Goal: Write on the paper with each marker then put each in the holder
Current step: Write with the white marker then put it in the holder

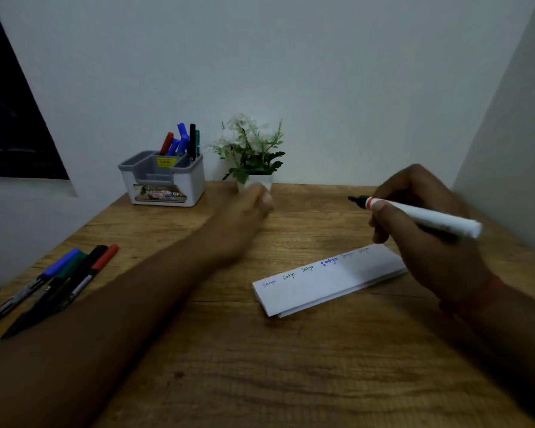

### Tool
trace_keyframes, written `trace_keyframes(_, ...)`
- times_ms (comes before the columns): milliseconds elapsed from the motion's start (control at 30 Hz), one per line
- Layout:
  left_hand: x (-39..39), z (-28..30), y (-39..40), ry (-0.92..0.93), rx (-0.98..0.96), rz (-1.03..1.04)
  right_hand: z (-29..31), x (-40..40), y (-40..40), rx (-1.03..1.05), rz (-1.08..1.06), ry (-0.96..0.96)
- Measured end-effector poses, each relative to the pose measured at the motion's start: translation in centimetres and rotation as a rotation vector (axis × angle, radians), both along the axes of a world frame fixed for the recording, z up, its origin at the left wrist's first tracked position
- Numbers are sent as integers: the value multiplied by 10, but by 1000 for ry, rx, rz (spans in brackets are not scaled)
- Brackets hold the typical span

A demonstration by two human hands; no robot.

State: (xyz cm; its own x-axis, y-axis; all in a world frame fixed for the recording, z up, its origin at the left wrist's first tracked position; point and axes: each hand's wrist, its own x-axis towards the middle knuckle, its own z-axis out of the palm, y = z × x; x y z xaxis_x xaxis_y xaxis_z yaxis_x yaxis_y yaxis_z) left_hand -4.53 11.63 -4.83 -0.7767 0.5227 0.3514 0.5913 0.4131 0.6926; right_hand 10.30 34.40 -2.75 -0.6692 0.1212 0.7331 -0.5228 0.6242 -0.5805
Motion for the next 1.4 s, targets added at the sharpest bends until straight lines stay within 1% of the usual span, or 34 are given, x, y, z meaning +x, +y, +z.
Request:
trace_keyframes(67, 5, -14, 15, 79, -125, -72, -3, -9, 7, -46, -32, -57)
trace_keyframes(133, 2, -21, 20, 133, -187, -96, -8, -14, 10, -55, -29, -101)
trace_keyframes(267, 0, -26, 20, 138, -197, -100, -10, -15, 10, -37, -13, -119)
trace_keyframes(467, 4, -22, 16, 113, -244, -31, -11, -16, 9, -65, -22, -169)
trace_keyframes(600, 6, -15, 11, 193, -336, 68, -12, -19, 14, -118, -20, -169)
trace_keyframes(667, 7, -14, 10, 222, -396, 104, -14, -23, 18, -201, -7, -196)
trace_keyframes(733, 7, -16, 11, 245, -447, 112, -16, -28, 22, -329, 24, -216)
trace_keyframes(800, 7, -18, 13, 269, -449, 109, -15, -31, 26, -423, 52, -220)
trace_keyframes(900, 7, -22, 17, 306, -449, 119, -7, -30, 34, -508, 77, -223)
trace_keyframes(1000, 7, -29, 20, 327, -486, 120, 2, -25, 41, -555, 113, -303)
trace_keyframes(1067, 7, -32, 22, 328, -506, 115, 3, -21, 44, -533, 111, -399)
trace_keyframes(1133, 8, -35, 24, 331, -524, 104, 0, -15, 44, -463, 43, -481)
trace_keyframes(1200, 8, -37, 26, 366, -558, 107, -5, -7, 39, -460, -38, -502)
trace_keyframes(1267, 10, -40, 28, 407, -577, 118, -8, 1, 28, -470, -85, -475)
trace_keyframes(1333, 13, -43, 30, 417, -591, 123, -6, 7, 11, -403, -62, -469)
trace_keyframes(1400, 15, -46, 33, 421, -617, 136, -3, 14, -12, -314, 36, -529)
